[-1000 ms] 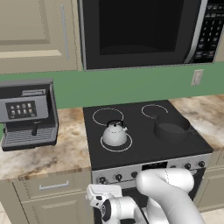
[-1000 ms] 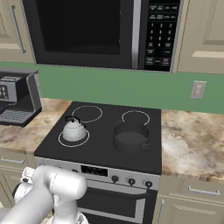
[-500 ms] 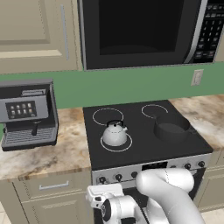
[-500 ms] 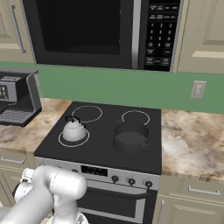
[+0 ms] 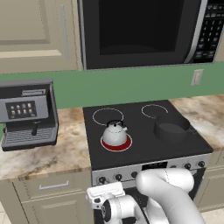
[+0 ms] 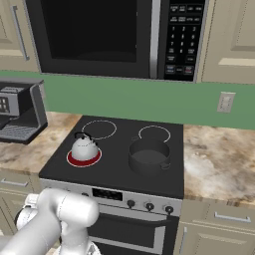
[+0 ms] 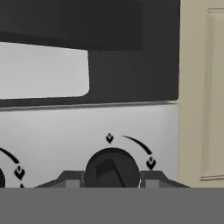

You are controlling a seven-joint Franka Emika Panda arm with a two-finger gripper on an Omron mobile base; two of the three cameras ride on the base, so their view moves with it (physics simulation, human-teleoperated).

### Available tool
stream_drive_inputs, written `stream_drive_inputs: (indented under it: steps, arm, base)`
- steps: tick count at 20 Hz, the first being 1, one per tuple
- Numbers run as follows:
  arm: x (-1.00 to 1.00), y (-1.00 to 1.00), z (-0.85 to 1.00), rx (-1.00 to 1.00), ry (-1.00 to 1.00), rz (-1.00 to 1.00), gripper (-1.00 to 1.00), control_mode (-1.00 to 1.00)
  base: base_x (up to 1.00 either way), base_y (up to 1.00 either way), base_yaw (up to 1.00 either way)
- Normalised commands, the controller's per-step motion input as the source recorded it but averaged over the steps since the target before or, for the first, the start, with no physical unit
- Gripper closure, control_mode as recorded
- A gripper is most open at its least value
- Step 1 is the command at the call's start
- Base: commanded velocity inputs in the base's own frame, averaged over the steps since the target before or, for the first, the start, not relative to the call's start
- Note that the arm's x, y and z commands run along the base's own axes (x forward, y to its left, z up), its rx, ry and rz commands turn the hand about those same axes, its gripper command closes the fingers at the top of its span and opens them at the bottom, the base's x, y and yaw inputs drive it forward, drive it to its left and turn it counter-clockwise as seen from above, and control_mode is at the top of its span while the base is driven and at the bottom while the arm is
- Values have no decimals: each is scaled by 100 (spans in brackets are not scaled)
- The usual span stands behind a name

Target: Pick the kettle from the counter and place it on a stove burner. Then turn the burner on.

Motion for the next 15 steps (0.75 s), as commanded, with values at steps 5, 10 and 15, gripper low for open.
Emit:
stream_drive_inputs:
  steps: [5,10,15]
  arm:
    - [0,0,15,-22,0,0,100,-100]
    - [0,6,17,-27,0,0,100,-100]
    - [0,7,11,-30,0,1,100,-100]
  base:
    - [0,0,0]
    - [0,0,0]
    - [0,0,0]
